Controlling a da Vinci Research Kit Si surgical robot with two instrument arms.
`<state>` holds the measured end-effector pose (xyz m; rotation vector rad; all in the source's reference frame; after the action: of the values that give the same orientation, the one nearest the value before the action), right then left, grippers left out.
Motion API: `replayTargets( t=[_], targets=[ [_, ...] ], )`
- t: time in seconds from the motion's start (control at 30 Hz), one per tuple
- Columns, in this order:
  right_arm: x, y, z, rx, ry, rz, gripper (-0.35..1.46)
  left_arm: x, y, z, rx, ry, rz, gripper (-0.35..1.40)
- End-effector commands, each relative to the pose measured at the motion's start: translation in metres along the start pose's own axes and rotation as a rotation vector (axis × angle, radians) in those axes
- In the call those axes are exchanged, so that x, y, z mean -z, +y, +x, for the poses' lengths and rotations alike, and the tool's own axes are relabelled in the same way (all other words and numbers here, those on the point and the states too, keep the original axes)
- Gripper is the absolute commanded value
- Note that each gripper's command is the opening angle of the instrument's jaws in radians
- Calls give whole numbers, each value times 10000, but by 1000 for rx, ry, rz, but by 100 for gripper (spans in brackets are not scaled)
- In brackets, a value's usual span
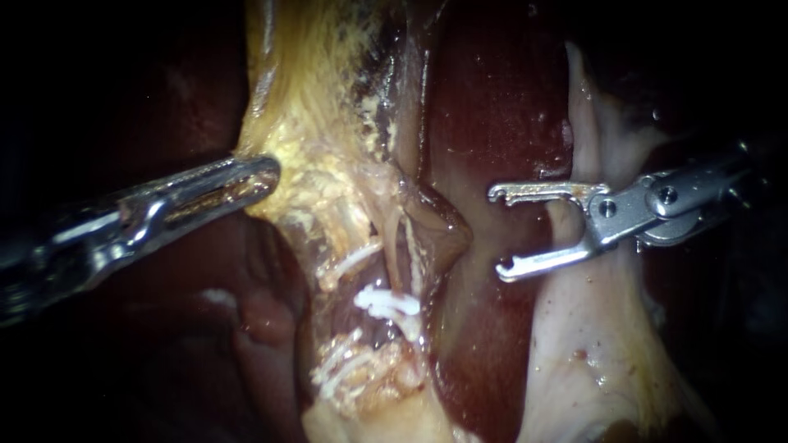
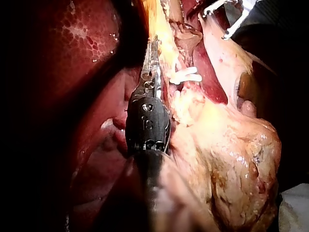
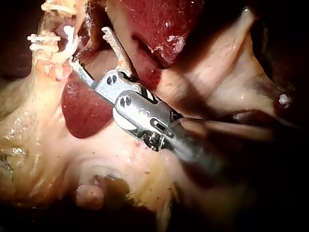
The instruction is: Going back second clip right tube
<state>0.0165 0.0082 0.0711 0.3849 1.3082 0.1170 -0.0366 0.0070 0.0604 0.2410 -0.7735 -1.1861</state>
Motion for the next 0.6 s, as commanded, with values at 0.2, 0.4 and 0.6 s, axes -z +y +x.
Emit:
replayTargets(
  t=[0.2,0.4,0.6],
  targets=[
    [-3,-5,0,2,4,15,60,-54,-1,18,-39,15,59,-35],
    [-7,-6,0,3,6,23,60,-79,-11,12,-55,18,75,-35],
    [-7,-6,0,3,7,23,60,-79,-16,12,-56,19,78,-35]
  ],
)
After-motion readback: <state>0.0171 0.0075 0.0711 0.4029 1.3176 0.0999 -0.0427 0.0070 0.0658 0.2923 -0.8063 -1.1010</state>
